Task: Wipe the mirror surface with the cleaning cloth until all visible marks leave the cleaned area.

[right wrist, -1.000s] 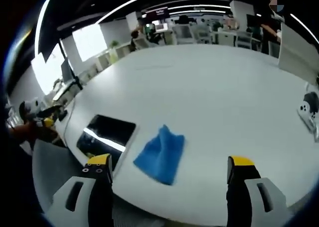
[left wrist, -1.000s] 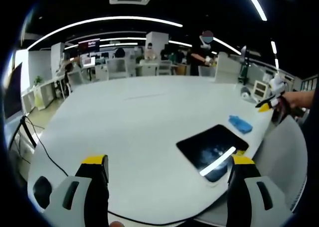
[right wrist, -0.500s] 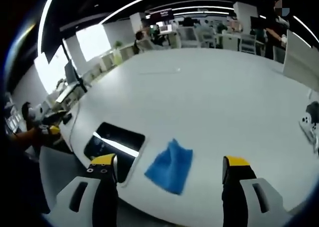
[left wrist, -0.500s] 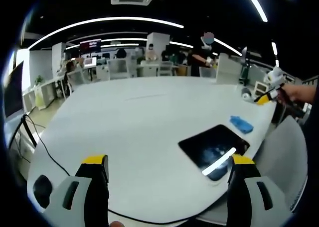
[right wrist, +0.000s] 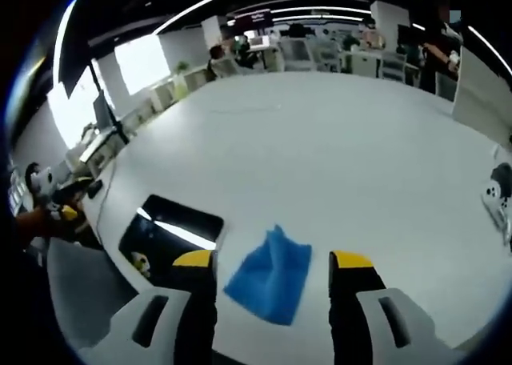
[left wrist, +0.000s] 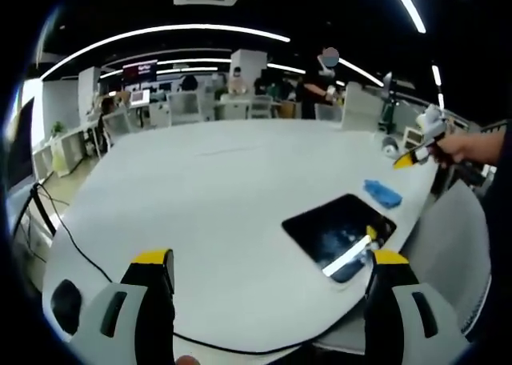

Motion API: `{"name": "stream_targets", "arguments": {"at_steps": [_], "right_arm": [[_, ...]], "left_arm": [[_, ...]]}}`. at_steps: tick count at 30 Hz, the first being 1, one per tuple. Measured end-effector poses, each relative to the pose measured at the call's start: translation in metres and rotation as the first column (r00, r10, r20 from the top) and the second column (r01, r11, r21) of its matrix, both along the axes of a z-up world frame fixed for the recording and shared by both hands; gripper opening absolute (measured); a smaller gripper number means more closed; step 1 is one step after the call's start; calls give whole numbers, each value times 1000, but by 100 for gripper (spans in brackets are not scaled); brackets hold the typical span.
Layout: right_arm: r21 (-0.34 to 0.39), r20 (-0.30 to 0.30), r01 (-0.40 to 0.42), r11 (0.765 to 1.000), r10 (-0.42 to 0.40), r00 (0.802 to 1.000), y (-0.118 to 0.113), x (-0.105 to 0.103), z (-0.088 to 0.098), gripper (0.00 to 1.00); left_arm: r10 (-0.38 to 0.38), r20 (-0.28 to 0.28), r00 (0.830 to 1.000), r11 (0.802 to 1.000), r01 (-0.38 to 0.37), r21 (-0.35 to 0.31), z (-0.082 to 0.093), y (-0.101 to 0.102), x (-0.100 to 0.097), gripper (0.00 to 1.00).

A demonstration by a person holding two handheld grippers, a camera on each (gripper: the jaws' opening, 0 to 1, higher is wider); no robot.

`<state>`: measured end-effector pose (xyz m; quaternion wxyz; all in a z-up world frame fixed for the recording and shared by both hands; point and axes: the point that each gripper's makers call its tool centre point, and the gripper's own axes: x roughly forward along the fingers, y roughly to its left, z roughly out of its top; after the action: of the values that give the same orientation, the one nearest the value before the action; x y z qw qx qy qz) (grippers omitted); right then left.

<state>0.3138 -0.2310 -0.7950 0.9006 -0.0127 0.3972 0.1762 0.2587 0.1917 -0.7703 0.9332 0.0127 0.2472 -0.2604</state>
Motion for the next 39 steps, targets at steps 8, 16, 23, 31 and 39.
{"name": "stream_targets", "arguments": {"at_steps": [8, 16, 23, 31, 39], "right_arm": [[38, -46, 64, 997, -62, 997, 9, 6, -35, 31], [-85, -95, 60, 995, -68, 993, 8, 2, -72, 12], [-138, -107, 41, 990, -56, 993, 4, 2, -80, 2], [-104, -178, 60, 993, -78, 981, 3, 2, -80, 1], [36, -211, 171, 985, -160, 964, 2, 6, -51, 0]], "left_arm": [[5, -8, 1000, 1000, -5, -8, 0, 4, 3, 100], [-16, -2, 1000, 1000, 16, 9, 7, -3, 4, 100], [-8, 1, 1000, 1000, 8, 18, 8, 3, -4, 100], [7, -10, 1000, 1000, -7, 17, 3, 6, -8, 100], [-48, -7, 999, 998, 48, 38, 5, 7, -1, 100]]}}
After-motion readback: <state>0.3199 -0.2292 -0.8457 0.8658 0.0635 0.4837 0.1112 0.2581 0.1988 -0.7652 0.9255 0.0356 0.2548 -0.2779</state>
